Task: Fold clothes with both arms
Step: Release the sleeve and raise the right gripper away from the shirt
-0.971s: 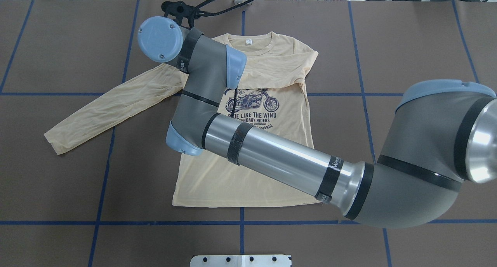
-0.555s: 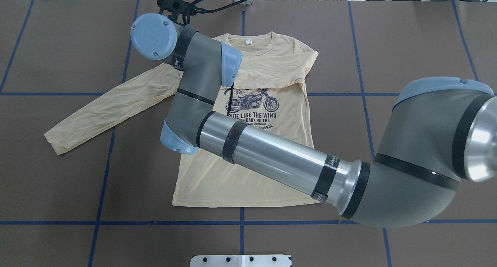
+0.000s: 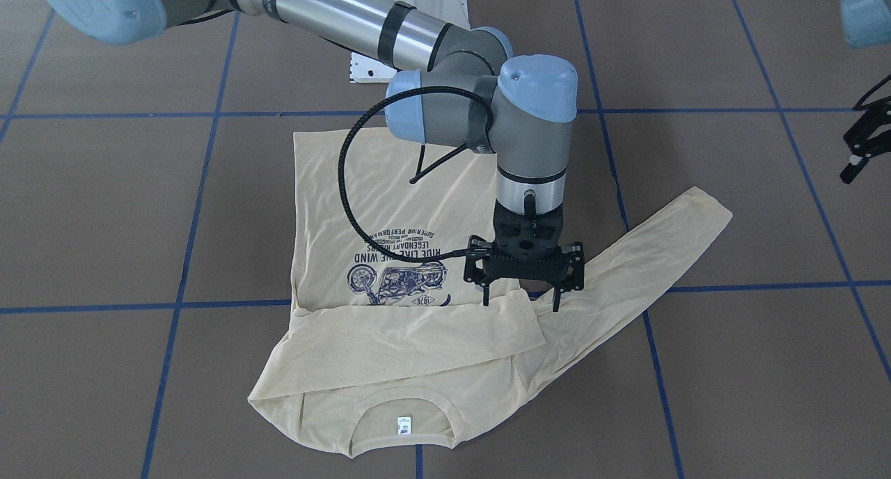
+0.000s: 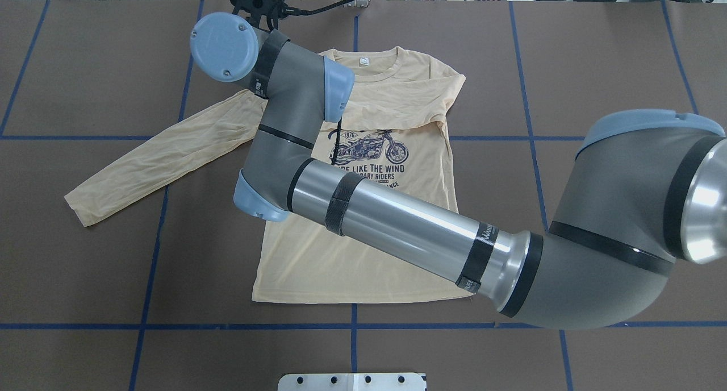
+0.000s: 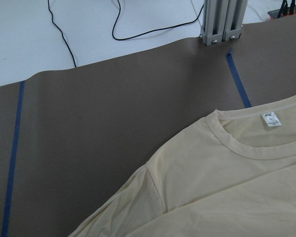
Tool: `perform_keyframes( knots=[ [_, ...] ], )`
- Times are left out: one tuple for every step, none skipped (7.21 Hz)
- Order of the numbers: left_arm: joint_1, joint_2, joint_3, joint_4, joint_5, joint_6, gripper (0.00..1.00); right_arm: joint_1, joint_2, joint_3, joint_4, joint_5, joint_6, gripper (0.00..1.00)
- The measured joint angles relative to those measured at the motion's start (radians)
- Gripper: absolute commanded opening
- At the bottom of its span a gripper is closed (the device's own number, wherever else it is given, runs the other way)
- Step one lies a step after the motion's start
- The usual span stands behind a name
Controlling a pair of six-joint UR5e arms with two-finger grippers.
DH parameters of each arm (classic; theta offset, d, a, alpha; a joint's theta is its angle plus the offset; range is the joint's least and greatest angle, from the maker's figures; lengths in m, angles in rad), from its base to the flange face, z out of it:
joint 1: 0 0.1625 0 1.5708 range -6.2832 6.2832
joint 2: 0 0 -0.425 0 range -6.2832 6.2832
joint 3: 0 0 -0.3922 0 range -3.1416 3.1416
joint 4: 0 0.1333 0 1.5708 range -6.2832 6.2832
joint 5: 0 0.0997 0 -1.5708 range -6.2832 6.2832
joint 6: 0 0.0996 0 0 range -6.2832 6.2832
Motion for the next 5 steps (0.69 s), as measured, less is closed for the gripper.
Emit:
perform_keyframes(
  knots=[
    [0.075, 0.018, 0.004, -0.057, 0.070, -0.113, 1.00, 0.042, -0.074, 0.132, -0.090, 0.074, -0.065, 1.00],
    [0.135, 0.041, 0.010, -0.115, 0.121, -0.203, 1.00, 0.084, -0.167, 0.262, -0.153, 0.137, -0.137, 1.00],
    [0.189, 0.078, 0.014, -0.189, 0.155, -0.287, 1.00, 0.131, -0.299, 0.420, -0.195, 0.192, -0.222, 1.00],
    [0.245, 0.127, 0.018, -0.269, 0.193, -0.363, 1.00, 0.180, -0.447, 0.579, -0.216, 0.242, -0.312, 1.00],
    [0.302, 0.176, 0.024, -0.337, 0.244, -0.431, 1.00, 0.239, -0.591, 0.726, -0.236, 0.301, -0.414, 1.00]
  ],
)
